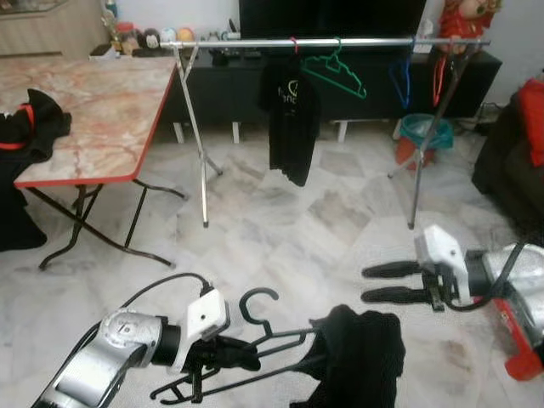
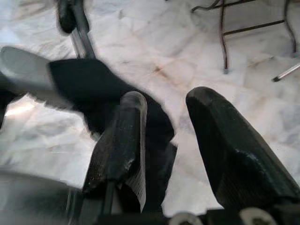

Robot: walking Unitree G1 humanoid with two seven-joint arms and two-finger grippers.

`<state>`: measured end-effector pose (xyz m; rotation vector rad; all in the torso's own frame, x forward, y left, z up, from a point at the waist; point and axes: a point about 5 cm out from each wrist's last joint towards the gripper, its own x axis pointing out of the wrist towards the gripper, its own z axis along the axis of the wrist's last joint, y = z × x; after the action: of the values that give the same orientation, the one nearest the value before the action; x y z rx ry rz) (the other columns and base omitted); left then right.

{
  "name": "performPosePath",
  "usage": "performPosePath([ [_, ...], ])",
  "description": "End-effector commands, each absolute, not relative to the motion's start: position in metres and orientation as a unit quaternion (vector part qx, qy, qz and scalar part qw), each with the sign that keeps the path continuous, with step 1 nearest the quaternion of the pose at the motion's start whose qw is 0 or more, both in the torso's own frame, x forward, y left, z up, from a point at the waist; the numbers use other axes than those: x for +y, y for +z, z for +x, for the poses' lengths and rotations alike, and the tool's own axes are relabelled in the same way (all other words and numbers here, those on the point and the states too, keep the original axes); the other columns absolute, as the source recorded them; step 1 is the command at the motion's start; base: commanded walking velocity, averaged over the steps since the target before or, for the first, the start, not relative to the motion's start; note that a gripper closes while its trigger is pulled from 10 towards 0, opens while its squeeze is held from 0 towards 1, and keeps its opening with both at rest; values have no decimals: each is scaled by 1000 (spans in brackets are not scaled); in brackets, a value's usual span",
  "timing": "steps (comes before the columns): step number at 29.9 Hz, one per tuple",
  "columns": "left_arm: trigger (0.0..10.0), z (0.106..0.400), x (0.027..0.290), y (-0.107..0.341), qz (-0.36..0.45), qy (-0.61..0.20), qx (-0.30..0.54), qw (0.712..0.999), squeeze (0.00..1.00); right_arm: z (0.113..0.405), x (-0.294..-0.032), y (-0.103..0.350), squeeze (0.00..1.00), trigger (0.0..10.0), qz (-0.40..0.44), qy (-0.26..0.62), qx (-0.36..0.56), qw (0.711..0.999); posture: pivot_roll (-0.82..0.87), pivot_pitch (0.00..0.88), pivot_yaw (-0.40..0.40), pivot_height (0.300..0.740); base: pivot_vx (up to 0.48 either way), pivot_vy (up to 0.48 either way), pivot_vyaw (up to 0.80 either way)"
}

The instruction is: Hang hanger

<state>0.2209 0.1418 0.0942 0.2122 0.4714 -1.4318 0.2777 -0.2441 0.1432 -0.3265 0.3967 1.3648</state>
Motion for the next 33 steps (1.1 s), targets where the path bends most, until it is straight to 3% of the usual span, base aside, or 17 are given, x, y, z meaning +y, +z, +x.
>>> performPosePath([
  [1, 10000, 225, 145, 101, 104, -651, 205, 723, 0, 272, -249, 143, 0, 10000, -172, 635, 207, 724, -39, 0, 19, 740, 0, 0, 0],
  [11, 10000, 226, 145, 102, 102, -648, 205, 726, 0, 260, -265, 118, 0, 10000, -213, 621, 292, 695, -36, 0, 26, 740, 0, 0, 0],
  [18, 10000, 227, 145, 106, 101, -649, 201, 727, 0, 270, -258, 113, 0, 10000, -239, 596, 263, 720, -32, 0, 27, 740, 0, 0, 0],
  [29, 10000, 229, 143, 107, 102, -647, 196, 730, 0, 280, -249, 112, 0, 10000, -244, 588, 233, 735, -27, 0, 22, 740, 0, 0, 0],
  [30, 10000, 229, 143, 107, 102, -647, 196, 730, 0, 280, -249, 111, 486, 10000, -244, 591, 239, 731, -29, 0, 22, 740, 0, 0, 0],
  [32, 10000, 229, 143, 107, 102, -646, 196, 730, 0, 280, -249, 111, 486, 10000, -244, 591, 239, 731, -29, 0, 22, 740, 0, 0, 0],
  [33, 10000, 229, 143, 107, 103, -646, 197, 730, 0, 280, -249, 111, 1000, 10000, -242, 592, 239, 730, -29, 0, 22, 740, 0, 0, 0],
])
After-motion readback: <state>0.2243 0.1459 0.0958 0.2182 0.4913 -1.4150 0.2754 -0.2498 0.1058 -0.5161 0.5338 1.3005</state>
